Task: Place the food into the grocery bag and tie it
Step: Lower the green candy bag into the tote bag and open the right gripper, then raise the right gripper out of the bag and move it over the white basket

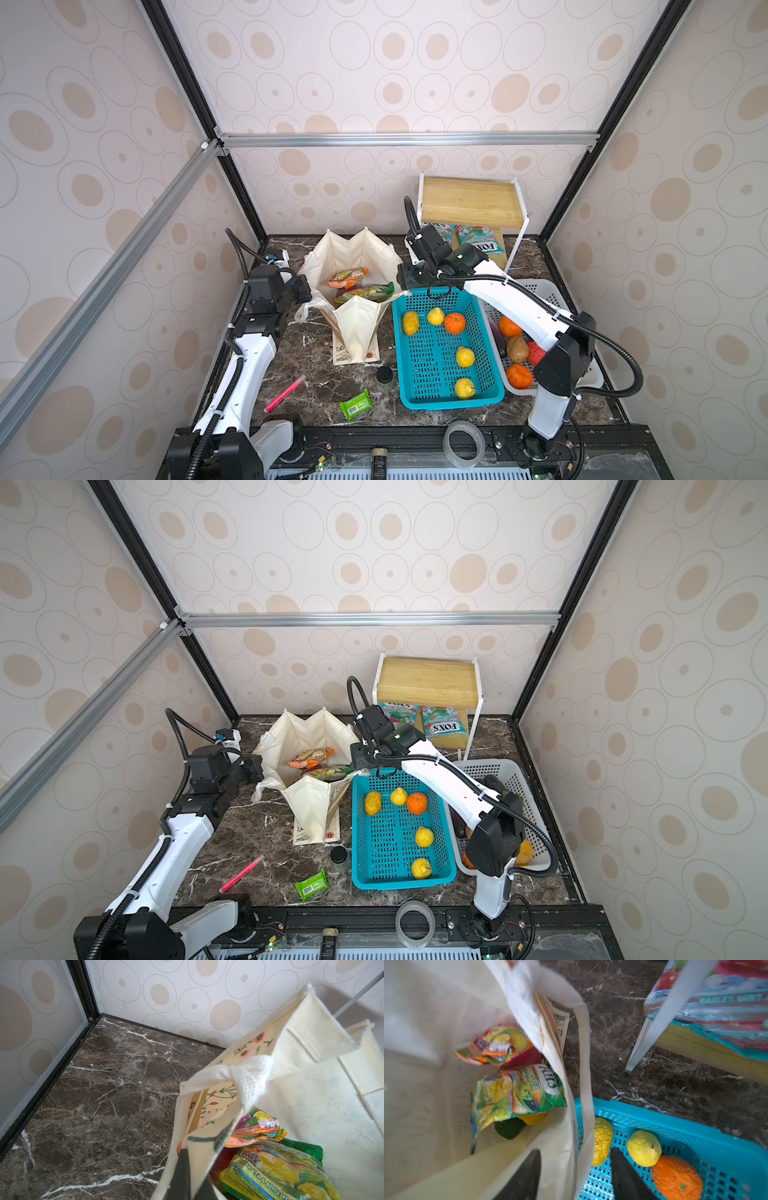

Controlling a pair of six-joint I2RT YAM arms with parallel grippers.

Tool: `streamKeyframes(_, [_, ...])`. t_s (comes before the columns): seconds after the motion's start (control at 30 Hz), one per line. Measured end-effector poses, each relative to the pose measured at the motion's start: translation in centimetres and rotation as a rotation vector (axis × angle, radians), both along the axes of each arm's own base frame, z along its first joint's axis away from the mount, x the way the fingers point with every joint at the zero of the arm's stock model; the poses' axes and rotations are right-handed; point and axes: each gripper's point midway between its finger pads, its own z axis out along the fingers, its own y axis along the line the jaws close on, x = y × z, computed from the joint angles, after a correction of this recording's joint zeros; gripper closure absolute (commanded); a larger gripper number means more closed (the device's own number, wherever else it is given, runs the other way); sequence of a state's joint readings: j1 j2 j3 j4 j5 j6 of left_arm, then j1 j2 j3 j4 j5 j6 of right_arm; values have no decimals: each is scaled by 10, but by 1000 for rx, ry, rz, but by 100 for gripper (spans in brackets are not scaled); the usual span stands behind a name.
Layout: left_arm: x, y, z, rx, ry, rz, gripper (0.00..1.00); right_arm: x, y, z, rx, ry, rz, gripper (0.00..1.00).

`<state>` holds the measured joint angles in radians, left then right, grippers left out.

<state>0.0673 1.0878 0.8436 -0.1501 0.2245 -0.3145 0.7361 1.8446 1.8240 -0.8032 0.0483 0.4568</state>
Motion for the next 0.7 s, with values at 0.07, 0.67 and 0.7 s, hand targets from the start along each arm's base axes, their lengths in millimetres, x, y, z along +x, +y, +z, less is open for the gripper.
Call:
streamKeyframes(0.07, [0,0,0,0,0,0,100,-1,7,-2,21,11,11,100])
streamKeyframes(0.67, [-12,-26,22,-97,-118,-115,100,-36,37,47,148,-77,65,100])
streamKeyframes(0.7, [-11,-25,21,-95,-116,-111,100,-35,36,47,145,-78,59,100])
